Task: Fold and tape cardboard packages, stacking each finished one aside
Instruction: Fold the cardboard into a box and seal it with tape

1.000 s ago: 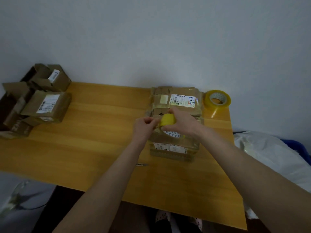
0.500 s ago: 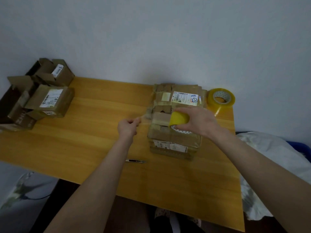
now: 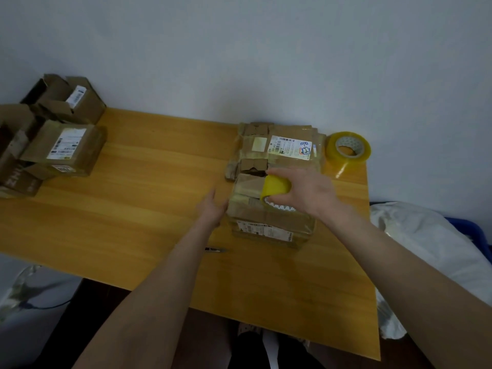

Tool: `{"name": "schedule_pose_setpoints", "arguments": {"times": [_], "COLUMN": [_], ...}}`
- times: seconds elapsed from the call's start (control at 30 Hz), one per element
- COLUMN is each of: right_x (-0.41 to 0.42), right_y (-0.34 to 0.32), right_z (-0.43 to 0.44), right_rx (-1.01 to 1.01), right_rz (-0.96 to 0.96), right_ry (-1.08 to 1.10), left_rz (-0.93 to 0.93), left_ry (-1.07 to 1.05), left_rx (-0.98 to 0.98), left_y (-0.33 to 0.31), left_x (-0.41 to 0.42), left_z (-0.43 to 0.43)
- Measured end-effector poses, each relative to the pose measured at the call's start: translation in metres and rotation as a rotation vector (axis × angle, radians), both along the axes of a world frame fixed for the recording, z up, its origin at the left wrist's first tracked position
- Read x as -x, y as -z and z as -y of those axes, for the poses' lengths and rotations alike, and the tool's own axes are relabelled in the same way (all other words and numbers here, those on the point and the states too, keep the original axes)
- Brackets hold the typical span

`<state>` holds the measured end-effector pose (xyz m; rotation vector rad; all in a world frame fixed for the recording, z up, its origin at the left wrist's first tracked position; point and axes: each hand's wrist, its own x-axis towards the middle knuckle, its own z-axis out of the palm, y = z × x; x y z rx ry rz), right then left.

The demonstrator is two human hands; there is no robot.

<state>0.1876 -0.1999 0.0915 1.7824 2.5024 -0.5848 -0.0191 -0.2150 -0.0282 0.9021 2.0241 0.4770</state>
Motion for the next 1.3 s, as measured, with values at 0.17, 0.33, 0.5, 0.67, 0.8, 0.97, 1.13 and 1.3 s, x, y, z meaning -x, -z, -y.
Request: {"name": "schedule_pose_setpoints", "arguments": {"times": [0.17,0.33,0.5,0.67,0.8,0.97,1.13,1.3], "right_x": [0.008,0.004,-0.024,-0.036,-0.053,-0.055,-0.059,-0.081], "right_y": [0.000,0.002,0.016,0.019,0.011,0.004,0.010,0.020], "right_z": [0.003,0.006,0.008,0.011,0.008,0.005,0.007,0.013], "right_rx": [-0.033,-0.006,0.227,0.127,0.071,0.050,0.078,0.287], "right_rz": [0.039,0.016,-0.390,-0.448,-0.258,-0.076,-0.105,-0.578], "right_ry": [-0.024,-0.025,0.109,0.053,0.021,-0.040,-0.056,0.133], "left_rz": [-0.287,-0.358,-0.597,-0.726,-0.744,-0.754,-0.822,-0.804], "left_ry": [0.177,0.728,0.869,0.909,0.912,0.901,0.893,0.870], "left_rx": [-0.467,-0.358,-0.239,-0.217,-0.217,-0.203,-0.283,-0.287], "left_y": [-0.024,-0.025,-0.024,-0.026,-0.025,-0.028,-0.029,-0.016], "left_x": [-0.018,-0.036,-0.037,-0.040,-0.043,-0.047,-0.087,-0.097], "left_z": [0.017,0.036,0.038,0.035,0.036,0.040,0.050,0.052]}}
